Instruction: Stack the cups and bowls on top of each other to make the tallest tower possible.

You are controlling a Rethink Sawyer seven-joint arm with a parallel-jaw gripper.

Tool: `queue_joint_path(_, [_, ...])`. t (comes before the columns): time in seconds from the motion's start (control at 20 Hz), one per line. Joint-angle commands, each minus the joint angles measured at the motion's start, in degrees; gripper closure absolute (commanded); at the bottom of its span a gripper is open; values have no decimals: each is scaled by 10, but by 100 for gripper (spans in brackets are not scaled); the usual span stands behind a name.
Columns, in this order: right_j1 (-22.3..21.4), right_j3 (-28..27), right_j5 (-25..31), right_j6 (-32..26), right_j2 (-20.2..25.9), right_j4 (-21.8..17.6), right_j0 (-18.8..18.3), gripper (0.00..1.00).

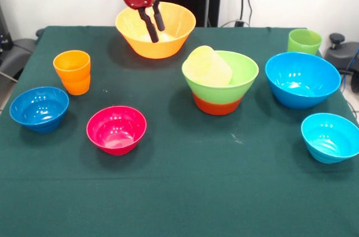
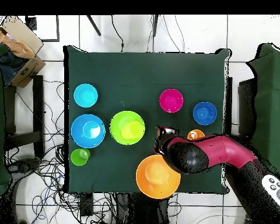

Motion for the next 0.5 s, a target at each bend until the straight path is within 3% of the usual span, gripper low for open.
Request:
queue_joint_path(0.05, [1,4,-21,-34,-8,-114,52,0])
queue_joint_path(0.5, [1,-4,13,-71,1,-146,47,0])
